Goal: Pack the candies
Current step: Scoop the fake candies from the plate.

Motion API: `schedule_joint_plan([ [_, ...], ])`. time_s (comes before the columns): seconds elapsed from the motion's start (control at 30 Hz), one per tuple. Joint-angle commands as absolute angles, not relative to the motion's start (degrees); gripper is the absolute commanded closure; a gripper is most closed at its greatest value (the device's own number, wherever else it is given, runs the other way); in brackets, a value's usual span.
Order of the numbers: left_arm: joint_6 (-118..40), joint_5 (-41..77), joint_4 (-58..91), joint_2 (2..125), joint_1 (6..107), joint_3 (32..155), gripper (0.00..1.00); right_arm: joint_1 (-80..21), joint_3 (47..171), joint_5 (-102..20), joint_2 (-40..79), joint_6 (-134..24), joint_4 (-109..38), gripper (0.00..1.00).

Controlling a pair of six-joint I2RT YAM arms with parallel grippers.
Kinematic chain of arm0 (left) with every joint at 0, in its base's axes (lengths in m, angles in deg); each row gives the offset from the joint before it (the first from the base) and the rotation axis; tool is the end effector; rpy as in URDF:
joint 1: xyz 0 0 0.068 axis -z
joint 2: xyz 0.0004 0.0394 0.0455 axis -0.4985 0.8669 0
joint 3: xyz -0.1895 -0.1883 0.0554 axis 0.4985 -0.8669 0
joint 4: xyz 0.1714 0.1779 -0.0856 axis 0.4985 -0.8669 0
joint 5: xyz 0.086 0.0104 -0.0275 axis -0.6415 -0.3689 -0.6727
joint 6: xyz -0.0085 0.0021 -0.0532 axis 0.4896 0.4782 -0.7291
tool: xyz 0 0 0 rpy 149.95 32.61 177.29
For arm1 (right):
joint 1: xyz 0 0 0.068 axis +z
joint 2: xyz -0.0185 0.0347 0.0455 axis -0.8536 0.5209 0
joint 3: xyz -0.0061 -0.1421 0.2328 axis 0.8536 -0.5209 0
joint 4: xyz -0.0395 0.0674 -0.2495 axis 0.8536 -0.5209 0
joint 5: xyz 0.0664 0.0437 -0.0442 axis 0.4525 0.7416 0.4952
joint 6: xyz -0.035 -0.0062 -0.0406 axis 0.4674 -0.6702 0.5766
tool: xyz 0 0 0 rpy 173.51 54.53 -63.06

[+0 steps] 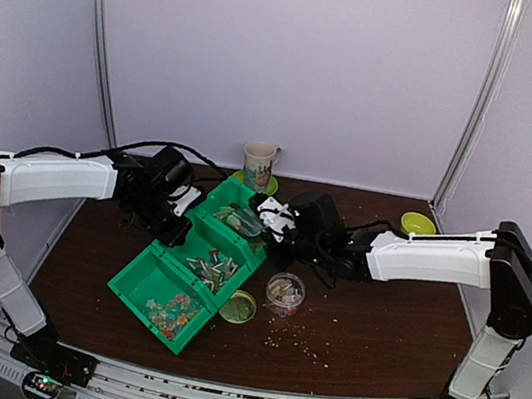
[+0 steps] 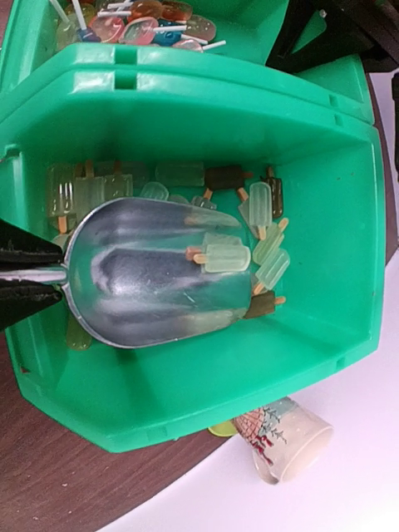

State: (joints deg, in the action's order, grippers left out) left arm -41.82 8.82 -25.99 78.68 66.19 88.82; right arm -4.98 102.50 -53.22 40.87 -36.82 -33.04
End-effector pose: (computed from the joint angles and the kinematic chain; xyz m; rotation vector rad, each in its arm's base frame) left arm 0.2592 -0.1895 0.2369 0.5088 2.6582 -0.2508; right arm 0.2446 0.3271 0.2274 -1.1068 1.8341 0.3476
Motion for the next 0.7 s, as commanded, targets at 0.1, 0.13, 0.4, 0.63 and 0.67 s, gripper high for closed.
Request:
schedule_joint_plan([
  [0.1, -40.04, 14.11, -22.18, 80.38, 64.10, 96.35, 1.00, -8.02, 97.65, -53.10, 34.13, -39.51, -26.97, 1.00],
  [0.13, -39.54, 13.98, -22.78, 80.75, 63.95, 97.11, 1.00, -8.33, 97.11, -52.86, 33.52, -39.78, -26.47, 1.00],
  [0.4, -36.87, 14.84, -25.49, 84.00, 62.81, 101.18, 1.00, -9.70, 93.12, -51.94, 29.42, -39.96, -23.45, 1.00],
  [0.63, -33.39, 14.03, -29.28, 89.30, 62.57, 108.64, 1.00, -9.83, 88.84, -51.93, 21.00, -40.37, -27.54, 1.00],
  [0.67, -32.70, 13.98, -29.76, 90.25, 62.52, 109.94, 1.00, -9.83, 87.76, -52.06, 18.90, -40.59, -28.63, 1.00],
])
